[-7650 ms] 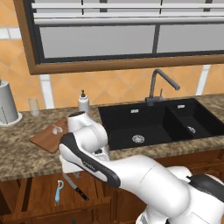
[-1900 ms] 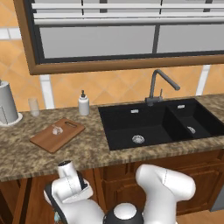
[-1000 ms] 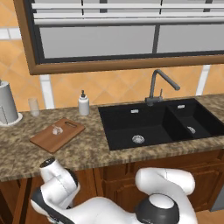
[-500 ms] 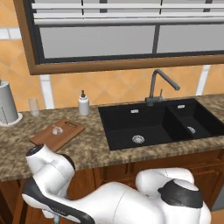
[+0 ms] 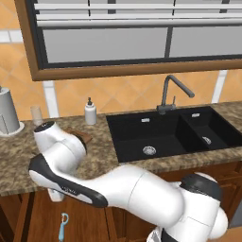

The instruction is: Place the appropriate cutting tool for cutting the garlic skin on the cutting board.

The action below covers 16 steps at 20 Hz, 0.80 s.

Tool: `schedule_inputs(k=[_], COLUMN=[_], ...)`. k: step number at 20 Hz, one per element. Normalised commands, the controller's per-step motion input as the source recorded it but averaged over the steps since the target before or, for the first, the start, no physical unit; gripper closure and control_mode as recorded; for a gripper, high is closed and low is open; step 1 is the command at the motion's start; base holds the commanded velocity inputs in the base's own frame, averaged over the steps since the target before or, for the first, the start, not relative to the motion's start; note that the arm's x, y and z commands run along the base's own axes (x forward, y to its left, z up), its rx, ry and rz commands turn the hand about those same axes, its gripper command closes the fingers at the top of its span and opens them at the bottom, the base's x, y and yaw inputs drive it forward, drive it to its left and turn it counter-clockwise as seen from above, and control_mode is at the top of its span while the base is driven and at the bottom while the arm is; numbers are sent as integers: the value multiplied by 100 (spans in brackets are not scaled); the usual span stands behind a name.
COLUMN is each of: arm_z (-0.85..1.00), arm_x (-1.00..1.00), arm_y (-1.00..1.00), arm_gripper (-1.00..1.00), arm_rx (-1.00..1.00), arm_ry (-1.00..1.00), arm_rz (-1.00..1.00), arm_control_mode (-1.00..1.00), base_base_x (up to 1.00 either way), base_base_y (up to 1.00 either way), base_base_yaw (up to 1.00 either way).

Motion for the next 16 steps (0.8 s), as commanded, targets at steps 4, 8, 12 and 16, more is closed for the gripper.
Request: schedule_inputs(k=[4,8,12,16], arm_z=[14,5,0,0], arm_x=[100,100,99,88], arm_y=[14,24,27,26], arm_gripper=[100,100,100,100], arm_rx=[2,2,0,0], arm_ry=[-1,-4,-3,0], arm_rz=[0,0,0,0], arm_control_mode=[-100,-100,-100,-100], base_base_x=[0,0,0,0], base_base_y=[0,0,0,0], base_base_yaw=[0,0,0,0])
